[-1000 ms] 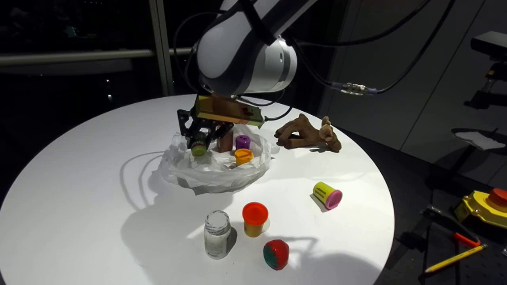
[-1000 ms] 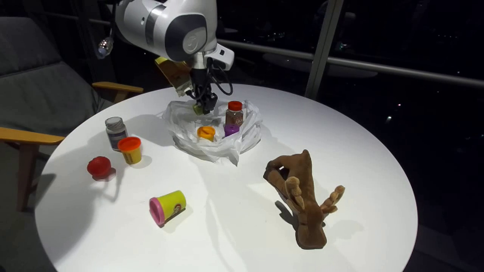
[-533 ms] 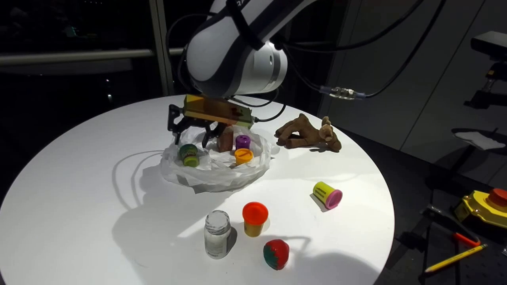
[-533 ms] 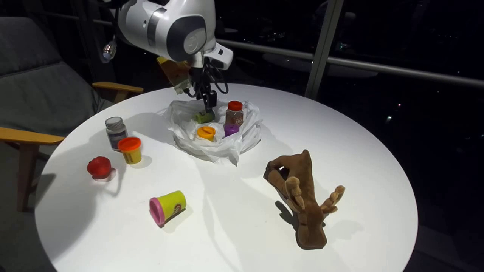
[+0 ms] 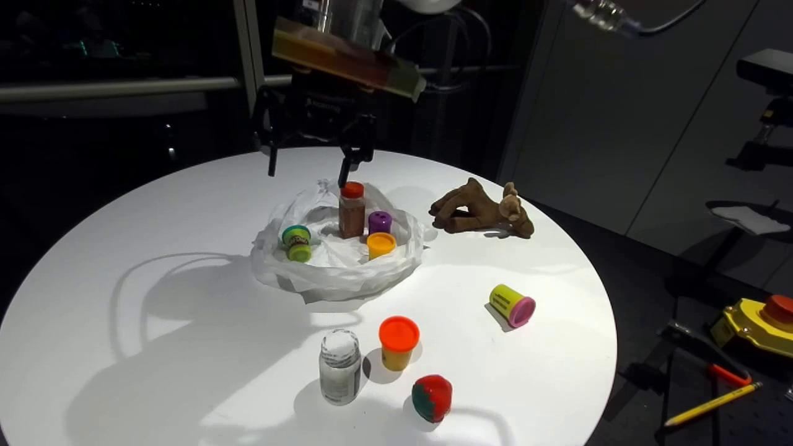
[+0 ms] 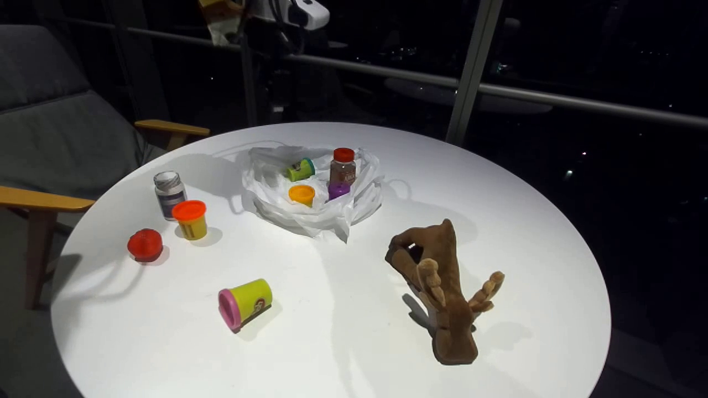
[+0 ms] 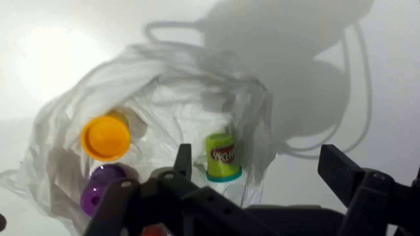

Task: Put the objects on the table in the plastic

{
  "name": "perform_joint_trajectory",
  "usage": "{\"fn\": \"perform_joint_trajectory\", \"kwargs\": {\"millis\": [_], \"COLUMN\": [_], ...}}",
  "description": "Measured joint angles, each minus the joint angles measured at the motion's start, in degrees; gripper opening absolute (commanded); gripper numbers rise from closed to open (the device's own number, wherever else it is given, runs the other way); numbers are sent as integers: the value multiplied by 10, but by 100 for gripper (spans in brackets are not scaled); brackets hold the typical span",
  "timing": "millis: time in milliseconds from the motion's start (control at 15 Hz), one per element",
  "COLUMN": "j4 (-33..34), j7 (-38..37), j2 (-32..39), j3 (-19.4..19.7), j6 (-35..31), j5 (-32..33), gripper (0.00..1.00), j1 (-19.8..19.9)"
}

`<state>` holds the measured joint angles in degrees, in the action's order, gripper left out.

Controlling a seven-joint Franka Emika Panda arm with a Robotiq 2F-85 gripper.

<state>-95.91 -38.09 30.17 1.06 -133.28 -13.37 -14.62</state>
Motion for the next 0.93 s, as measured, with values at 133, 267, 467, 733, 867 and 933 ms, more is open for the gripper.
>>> {"fn": "perform_joint_trajectory", "kwargs": {"millis": [133,267,467,733,867,933], "j4": [-14,-30,-61,-107,-122,-129], "j7": [-35,-78,-137,-197,-218,-223], "j2": [-34,-50,-50,-36,-29,-27], "j3": [-19,-41,-66,-71,-71,-70], "j6": [66,93,84,50,46,46], "j5": [0,-2,-2,37,69,81], "gripper": [100,100,100,100,100,100], "j1": [-3,-13,-38,-77,-86,-87]}}
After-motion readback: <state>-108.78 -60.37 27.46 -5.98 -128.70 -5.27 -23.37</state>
